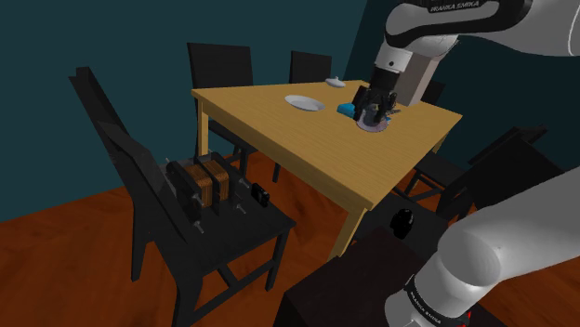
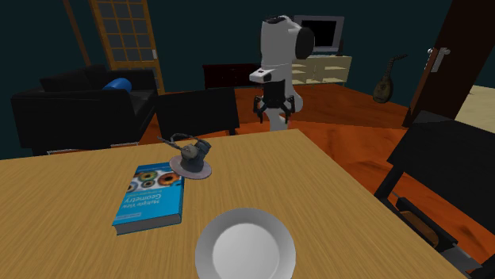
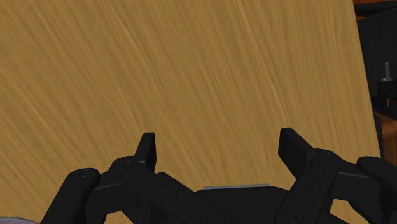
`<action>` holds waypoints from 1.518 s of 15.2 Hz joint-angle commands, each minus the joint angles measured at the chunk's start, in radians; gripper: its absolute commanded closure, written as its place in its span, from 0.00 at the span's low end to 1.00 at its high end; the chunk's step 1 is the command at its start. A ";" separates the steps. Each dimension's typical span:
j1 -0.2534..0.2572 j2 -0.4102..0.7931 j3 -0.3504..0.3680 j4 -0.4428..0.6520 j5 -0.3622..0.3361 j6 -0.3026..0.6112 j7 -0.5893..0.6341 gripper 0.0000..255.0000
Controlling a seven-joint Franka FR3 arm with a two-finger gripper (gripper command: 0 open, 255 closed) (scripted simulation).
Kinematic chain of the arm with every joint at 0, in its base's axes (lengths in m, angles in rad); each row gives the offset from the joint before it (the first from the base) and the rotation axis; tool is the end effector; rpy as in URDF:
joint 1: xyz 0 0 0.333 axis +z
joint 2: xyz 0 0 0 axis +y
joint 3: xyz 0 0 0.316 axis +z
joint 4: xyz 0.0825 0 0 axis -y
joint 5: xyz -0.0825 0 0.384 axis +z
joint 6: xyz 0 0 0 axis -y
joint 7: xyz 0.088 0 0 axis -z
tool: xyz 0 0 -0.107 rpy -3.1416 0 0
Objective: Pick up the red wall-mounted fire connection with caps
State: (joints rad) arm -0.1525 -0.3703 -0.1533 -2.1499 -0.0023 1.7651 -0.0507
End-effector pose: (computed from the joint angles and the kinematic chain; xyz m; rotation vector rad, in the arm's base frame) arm 0.4199 -0.1405 0.5482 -3.0632 0.3754 0.0139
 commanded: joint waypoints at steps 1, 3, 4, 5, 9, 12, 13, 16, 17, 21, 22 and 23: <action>-0.015 0.050 -0.026 0.052 -0.003 0.003 -0.018 0.00; -0.028 0.107 -0.050 0.106 -0.001 0.011 -0.035 0.00; -0.035 0.136 -0.062 0.134 0.001 0.013 -0.044 0.00; -0.041 0.165 -0.073 0.163 0.005 0.015 -0.053 0.00; -0.070 0.285 -0.119 0.290 0.027 0.016 -0.090 0.00; -0.096 0.380 -0.150 0.396 0.053 0.007 -0.119 0.00; -0.106 0.413 -0.160 0.434 0.063 0.002 -0.128 0.00; -0.141 0.515 -0.186 0.558 0.099 -0.019 -0.156 0.00; -0.155 0.551 -0.193 0.602 0.112 -0.029 -0.165 0.00; -0.221 0.703 -0.217 0.805 0.171 -0.081 -0.194 0.00; -0.231 0.721 -0.217 0.830 0.177 -0.089 -0.196 0.00; -0.229 0.718 -0.216 0.813 0.176 -0.074 -0.197 0.00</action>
State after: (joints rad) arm -0.3737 0.3349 -0.3673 -1.3500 0.1685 1.6909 -0.2420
